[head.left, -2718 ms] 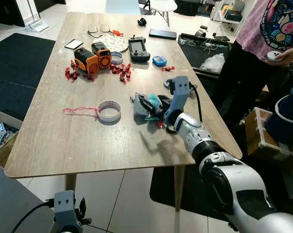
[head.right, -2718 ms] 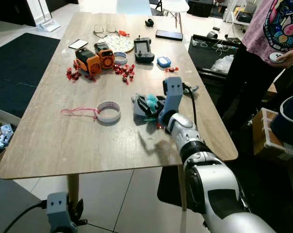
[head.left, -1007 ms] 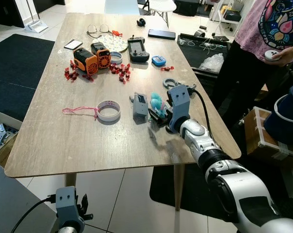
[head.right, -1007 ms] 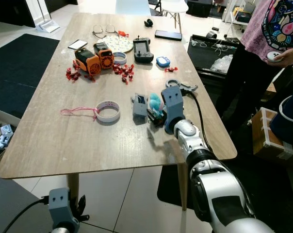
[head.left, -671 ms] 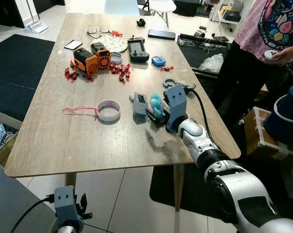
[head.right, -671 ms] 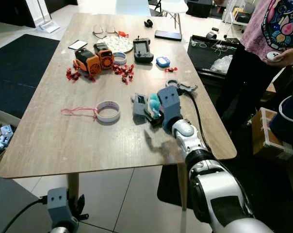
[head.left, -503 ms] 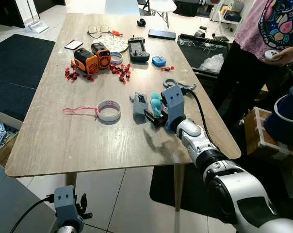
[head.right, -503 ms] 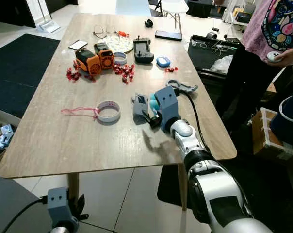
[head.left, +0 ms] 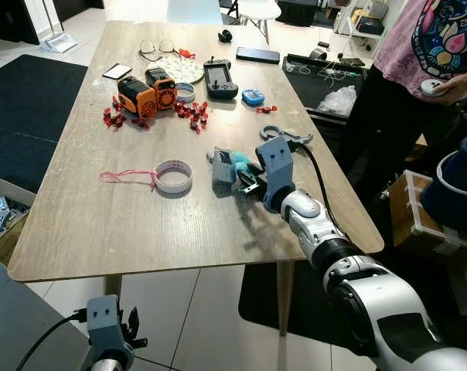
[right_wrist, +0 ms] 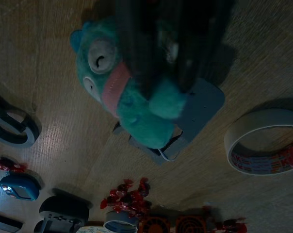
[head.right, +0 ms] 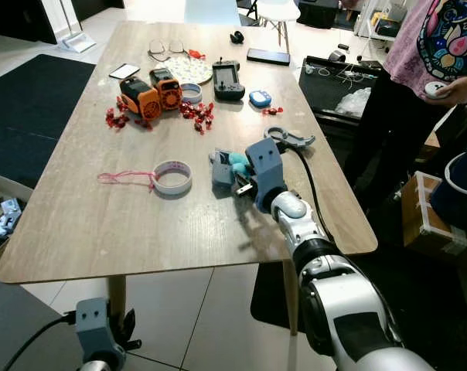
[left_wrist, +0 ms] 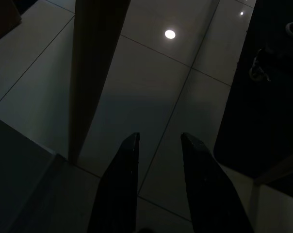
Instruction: Hang keys on a hook
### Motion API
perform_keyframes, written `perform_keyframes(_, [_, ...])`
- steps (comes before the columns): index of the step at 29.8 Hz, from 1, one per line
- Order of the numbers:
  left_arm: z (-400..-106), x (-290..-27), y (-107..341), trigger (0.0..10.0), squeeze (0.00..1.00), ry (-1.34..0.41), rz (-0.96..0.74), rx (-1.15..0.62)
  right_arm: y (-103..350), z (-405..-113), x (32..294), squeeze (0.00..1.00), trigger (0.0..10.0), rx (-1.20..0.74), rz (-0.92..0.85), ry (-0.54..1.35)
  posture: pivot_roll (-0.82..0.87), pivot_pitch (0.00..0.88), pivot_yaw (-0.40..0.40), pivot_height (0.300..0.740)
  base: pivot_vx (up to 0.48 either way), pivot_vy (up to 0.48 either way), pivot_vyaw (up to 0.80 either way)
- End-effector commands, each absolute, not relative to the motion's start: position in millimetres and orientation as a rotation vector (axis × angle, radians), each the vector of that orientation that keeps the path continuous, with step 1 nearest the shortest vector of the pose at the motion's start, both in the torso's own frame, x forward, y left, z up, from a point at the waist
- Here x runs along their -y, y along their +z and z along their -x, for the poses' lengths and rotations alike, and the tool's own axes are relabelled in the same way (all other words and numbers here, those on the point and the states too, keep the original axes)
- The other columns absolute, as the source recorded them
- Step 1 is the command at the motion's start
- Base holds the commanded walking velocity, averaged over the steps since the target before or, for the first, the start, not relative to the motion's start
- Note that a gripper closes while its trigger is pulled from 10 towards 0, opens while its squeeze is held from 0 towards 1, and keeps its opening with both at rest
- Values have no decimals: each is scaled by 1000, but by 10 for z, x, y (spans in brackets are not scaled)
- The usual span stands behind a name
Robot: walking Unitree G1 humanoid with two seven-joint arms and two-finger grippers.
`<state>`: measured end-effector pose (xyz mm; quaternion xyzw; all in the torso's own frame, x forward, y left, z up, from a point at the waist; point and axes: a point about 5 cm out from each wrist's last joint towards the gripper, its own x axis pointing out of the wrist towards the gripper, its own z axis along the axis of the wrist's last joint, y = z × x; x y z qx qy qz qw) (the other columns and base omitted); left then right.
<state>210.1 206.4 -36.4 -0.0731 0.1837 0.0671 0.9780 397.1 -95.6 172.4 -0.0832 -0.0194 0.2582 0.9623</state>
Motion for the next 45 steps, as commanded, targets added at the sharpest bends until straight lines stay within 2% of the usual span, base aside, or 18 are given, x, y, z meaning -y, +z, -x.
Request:
perform_keyframes(1, [-2037, -2022, -430, 10000, 0, 145, 175, -405, 1658, -3955, 960, 0, 0, 11, 160, 527, 67, 135, -73, 740, 0, 0, 0])
perform_keyframes(10, [-2045, -2030, -423, 10000, 0, 146, 174, -402, 1699, -3960, 947, 0, 0, 31, 129, 536, 68, 130, -74, 740, 0, 0, 0])
perform_keyframes(11, [-2050, -2036, -419, 10000, 0, 148, 175, -399, 1793, -3975, 922, 0, 0, 70, 44, 551, 69, 128, -74, 740, 0, 0, 0])
perform_keyframes(15, [-2052, -2040, -416, 10000, 0, 148, 177, -396, 1908, -3983, 872, 0, 0, 117, -53, 597, 65, 125, -74, 740, 0, 0, 0])
perform_keyframes(19, [-2051, -2031, -417, 10000, 0, 139, 183, -395, 2010, -3945, 756, 0, 0, 170, -162, 728, 63, 115, -76, 740, 0, 0, 0])
perform_keyframes(35, [-2147, -1988, -361, 10000, 0, 108, 198, -363, 2019, -3776, 557, 0, 0, 256, -290, 961, 70, 75, -82, 740, 0, 0, 0])
perform_keyframes(45, [-2125, -1989, -366, 10000, 0, 107, 199, -357, 1909, -3631, 446, 0, 0, 235, -250, 1097, 75, 56, -90, 740, 0, 0, 0])
